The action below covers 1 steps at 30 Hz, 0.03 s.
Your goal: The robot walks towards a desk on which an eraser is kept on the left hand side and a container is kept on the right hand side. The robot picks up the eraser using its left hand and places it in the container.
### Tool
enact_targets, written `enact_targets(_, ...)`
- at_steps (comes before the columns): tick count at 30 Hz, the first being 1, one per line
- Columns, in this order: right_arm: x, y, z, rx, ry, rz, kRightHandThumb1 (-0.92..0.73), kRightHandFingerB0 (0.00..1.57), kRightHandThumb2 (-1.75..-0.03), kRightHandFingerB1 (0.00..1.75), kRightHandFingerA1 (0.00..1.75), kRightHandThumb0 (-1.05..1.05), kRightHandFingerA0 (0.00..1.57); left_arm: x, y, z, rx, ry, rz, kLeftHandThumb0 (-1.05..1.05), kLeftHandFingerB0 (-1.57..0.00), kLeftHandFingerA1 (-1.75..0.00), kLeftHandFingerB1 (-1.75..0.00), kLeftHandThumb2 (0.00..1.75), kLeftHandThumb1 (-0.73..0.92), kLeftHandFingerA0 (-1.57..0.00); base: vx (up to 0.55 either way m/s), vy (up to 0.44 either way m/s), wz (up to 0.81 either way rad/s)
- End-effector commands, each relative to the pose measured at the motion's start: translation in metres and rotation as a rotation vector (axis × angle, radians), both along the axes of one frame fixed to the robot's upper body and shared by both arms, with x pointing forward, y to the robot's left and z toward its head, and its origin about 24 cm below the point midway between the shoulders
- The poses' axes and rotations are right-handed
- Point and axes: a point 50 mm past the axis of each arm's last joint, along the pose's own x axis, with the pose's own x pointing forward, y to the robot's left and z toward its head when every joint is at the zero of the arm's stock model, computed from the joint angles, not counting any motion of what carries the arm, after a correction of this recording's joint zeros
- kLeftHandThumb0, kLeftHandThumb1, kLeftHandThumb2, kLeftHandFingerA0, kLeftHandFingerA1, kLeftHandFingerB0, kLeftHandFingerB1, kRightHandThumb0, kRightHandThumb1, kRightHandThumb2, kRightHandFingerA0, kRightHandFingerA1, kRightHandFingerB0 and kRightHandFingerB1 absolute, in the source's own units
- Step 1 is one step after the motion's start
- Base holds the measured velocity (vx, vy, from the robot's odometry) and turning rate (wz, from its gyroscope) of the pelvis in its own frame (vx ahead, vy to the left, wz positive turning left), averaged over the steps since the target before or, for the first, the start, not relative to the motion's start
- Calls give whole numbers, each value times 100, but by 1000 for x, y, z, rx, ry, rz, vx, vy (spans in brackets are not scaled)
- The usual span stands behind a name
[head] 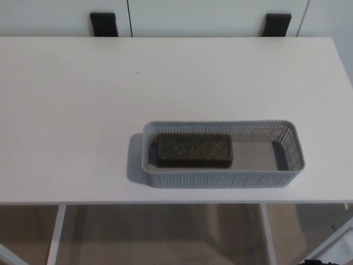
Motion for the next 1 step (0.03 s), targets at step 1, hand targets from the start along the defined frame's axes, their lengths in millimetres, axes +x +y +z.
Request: enact_targets(1,-7,-17,0,-15,-27,-115,-54,36,-56,41,47,-51,44,-18,79,-18,484,-43,249,-38,0,-49,-49,105,45,0,0,0,0)
